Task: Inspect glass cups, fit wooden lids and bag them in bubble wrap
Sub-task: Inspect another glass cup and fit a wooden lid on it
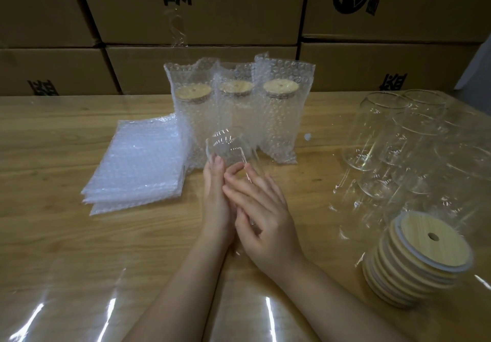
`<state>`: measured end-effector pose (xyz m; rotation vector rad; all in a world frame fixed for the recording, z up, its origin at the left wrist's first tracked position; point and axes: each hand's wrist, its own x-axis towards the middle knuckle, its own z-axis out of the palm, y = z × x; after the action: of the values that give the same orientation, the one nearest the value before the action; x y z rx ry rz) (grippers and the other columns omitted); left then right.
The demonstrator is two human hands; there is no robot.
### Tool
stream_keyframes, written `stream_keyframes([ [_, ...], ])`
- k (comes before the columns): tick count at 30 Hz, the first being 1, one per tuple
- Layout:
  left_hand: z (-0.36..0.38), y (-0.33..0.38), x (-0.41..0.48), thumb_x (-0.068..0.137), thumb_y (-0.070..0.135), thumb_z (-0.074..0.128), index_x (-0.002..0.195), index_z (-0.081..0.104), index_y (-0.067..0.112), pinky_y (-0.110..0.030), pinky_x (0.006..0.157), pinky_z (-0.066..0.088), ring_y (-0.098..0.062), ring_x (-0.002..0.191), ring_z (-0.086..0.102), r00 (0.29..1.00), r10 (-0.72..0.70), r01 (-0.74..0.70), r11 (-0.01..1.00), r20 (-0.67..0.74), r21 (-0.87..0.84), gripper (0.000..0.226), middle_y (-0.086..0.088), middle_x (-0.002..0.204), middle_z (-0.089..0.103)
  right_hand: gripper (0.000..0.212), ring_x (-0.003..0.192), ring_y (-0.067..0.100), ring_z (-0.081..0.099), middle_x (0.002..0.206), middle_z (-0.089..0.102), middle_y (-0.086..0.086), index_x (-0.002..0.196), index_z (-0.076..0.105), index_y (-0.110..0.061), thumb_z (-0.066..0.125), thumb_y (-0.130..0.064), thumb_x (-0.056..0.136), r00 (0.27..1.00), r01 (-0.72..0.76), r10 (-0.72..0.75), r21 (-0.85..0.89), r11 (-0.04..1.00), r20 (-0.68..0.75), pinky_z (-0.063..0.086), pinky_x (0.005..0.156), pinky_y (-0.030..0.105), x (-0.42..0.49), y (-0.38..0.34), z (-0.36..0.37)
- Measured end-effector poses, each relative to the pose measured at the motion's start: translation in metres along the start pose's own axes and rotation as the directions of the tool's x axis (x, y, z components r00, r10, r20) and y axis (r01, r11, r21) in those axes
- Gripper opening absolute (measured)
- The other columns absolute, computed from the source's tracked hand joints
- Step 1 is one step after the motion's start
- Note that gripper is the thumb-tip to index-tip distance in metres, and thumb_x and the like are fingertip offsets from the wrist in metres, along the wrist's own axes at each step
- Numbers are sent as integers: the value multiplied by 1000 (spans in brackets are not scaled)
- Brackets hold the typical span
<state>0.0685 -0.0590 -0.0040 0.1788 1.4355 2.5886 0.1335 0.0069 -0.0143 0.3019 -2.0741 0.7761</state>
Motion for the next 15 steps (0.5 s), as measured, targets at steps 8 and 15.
stream_keyframes([
  [8,-4,2,5,80,57,59,137,45,31,-40,71,56,-29,85,70,876,-235,207,972,421,113,64,-9,107,68,47,145,25,25,151,37,8,139,44,-8,41,-17,93,960,-230,257,215,949,-108,21,113,19,9,1,-12],
  [15,-7,1,4,54,39,85,139,36,29,-36,68,57,-27,85,67,846,-207,187,978,491,91,99,-5,106,67,50,141,7,33,150,37,-20,138,36,-43,48,-43,89,847,-446,530,613,653,51,34,113,40,10,11,-12],
])
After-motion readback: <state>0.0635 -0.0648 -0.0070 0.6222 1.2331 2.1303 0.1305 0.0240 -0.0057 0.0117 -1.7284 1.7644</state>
